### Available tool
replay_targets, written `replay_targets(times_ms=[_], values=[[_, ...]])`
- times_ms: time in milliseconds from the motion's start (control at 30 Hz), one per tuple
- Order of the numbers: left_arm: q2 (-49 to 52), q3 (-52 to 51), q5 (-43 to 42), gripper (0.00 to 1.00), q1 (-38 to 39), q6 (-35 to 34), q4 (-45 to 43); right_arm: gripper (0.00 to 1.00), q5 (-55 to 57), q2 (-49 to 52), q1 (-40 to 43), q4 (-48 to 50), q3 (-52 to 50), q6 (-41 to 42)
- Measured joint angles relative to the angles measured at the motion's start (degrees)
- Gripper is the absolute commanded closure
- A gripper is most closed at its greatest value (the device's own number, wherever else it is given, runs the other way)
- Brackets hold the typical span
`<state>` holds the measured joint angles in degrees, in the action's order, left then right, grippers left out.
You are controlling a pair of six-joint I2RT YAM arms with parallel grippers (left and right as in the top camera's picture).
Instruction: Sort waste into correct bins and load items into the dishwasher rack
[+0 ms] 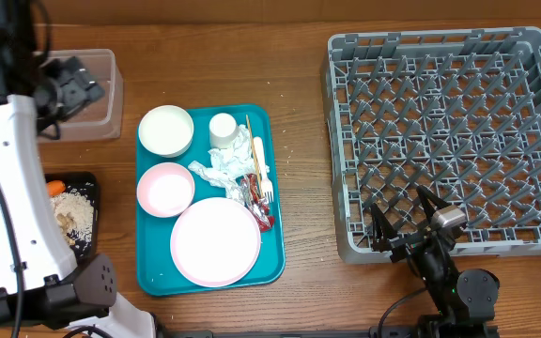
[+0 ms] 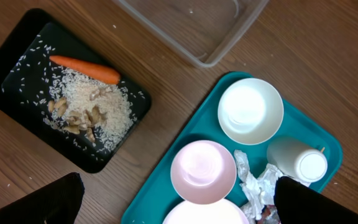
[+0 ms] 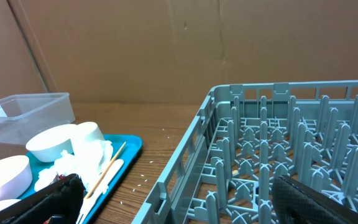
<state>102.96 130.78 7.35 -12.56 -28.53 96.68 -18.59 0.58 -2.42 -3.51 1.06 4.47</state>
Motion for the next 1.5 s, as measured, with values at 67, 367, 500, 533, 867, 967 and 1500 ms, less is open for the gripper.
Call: replay_targets(times_ms=[67,367,500,533,867,967,1500], values=[[0.02,-0.15,-0.76,0.00,-1.99,0.22,-0.09,0.00,0.15,0.00,0.00,0.07,0.00,0.00],[0.13,-6.82,-3.19,0.00,-11.45,-3.28,-0.13,0.00,-11.04,0.00,0.00,17.55,0.00,9.73],[0.26,-10.27,-4.13,0.00,-12.24,-3.69,-0.02,0.00,-17.33,0.00,0.00,23.32,0.00,15.23],[0.26,-11.26,-4.33,0.00,-12.20,-3.85,-0.04,0.00,-18.27,0.00,0.00,24.48,0.00,16.35],[0.35,-14.29,-7.13,0.00,-12.20,-4.22,-4.31,0.00,-20.55,0.02,-0.11,34.53,0.22,22.53],[0.35,-14.29,-4.83,0.00,-12.20,-4.22,-6.40,0.00,-19.26,0.66,-0.15,34.07,2.19,21.05],[0.35,-14.29,0.24,0.00,-15.61,-9.55,-11.80,0.00,-21.55,40.30,-0.57,4.35,46.62,4.17]])
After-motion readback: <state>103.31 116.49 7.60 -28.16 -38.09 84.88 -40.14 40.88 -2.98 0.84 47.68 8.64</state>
